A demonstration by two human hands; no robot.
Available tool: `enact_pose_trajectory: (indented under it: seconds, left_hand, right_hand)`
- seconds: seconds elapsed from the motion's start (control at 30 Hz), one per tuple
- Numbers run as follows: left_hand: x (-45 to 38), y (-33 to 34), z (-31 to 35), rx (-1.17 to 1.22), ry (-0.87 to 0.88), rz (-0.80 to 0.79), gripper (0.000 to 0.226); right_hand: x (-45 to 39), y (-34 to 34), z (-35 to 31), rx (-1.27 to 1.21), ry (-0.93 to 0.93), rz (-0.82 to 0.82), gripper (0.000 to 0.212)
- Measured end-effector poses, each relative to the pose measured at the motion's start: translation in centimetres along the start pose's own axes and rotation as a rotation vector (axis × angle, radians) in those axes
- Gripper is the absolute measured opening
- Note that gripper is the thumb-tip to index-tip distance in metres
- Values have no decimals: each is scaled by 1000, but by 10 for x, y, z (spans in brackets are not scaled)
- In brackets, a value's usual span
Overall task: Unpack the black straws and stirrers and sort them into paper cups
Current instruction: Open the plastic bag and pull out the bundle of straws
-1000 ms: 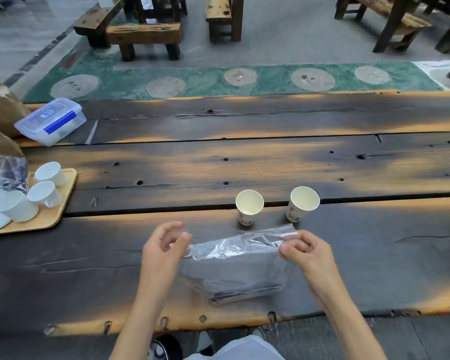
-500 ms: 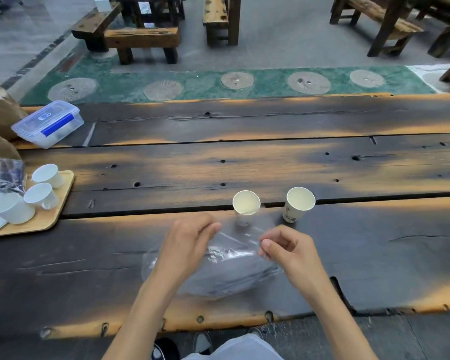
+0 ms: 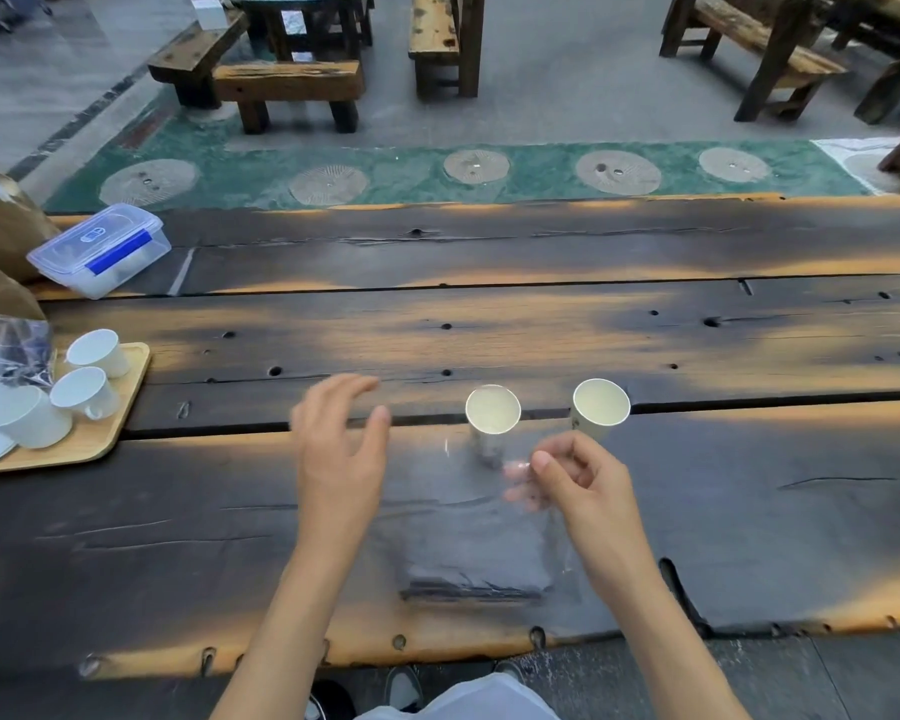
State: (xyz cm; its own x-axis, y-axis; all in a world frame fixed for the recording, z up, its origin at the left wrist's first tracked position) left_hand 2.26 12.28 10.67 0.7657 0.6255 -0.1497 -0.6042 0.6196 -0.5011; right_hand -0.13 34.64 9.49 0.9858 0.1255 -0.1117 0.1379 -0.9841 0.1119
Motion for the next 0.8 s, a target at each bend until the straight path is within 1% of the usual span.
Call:
enact_pose_trajectory:
  seconds: [0.1,0.13,0.17,0.2,0.23,0.27,0.3,0.33,0.37,0.4,0.43,0.5,0.53,0.57,0.6,0.63,0.67,0.7,0.73,0.8]
  left_hand:
    - [11,-8,-32,196,-340,164,31]
    - [17,-5,-47,263,-470,185,33]
    - [24,0,-60,314,-614,172,36]
    - [31,8,-74,358,-769,115,41]
    - [38,16,-87,415,-914,20,46]
    - [44,26,-95,508,-1038,-98,52]
    - [50,35,-98,627,-1140,-234,58]
    - [55,45,-100,757,-1208,-380,62]
    - [59,53,-99,885,-1247,-513,66]
    - [61,59,-99,1005,-1265,-613,69]
    - [60,62,-97,1118,-1271,-676,71]
    - [56,62,-94,1298,-1276,-712,75]
    - [53,59,-93,1330,-1271,-709,72]
    - [50,55,-95,1330,-1246,-706,66]
    - [48,52,-98,1327,-1207,-693,53]
    - [45,47,-102,1309,-1166,-649,38]
    - [41,41,-105,1282,-1124,-608,29]
    - [38,34,-107,1252,-1077,-586,26]
    - [34,29,-111,1209,-1044,-573,24]
    - [29,20,-117,1092,-996,-551,18]
  right_hand:
    - [0,10,-16,-167,19,32,4]
    - [1,14,-21,-244,44,38,4]
    - [2,20,-26,-323,73,37,4]
    - [3,24,-32,-408,105,28,4]
    - [4,29,-37,-497,136,14,4]
    - [5,34,-42,-589,166,-2,3]
    - [6,37,-46,-686,190,-14,6]
    - [7,40,-50,-770,213,-25,11]
    - [7,42,-52,-835,227,-30,15]
    - [8,43,-54,-885,239,-31,17]
    - [8,43,-53,-924,243,-27,18]
    - [7,36,-48,-959,217,-14,11]
    - [5,30,-47,-960,193,-9,6]
    - [4,21,-45,-930,153,-4,14]
    - [3,9,-46,-855,112,-2,22]
    - [1,-4,-46,-772,65,13,26]
    - [-2,-18,-48,-692,33,35,23]
    - [-7,-32,-50,-626,13,60,15]
    - [-13,-45,-53,-573,3,76,14]
    - [-27,-66,-62,-421,-35,37,26]
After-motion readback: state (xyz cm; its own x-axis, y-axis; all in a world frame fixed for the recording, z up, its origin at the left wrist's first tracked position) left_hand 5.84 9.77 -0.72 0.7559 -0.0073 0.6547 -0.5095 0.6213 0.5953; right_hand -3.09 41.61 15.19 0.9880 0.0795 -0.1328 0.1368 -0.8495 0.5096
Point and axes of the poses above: each hand's wrist, its own x-axis away from the middle knuckle, its own y-axis out of the palm, z = x × y, the point moved 2 cm from there along -x, towards the middle knuckle, and after that the axes turned 15 degrees about -y, right-handed, at the moved point
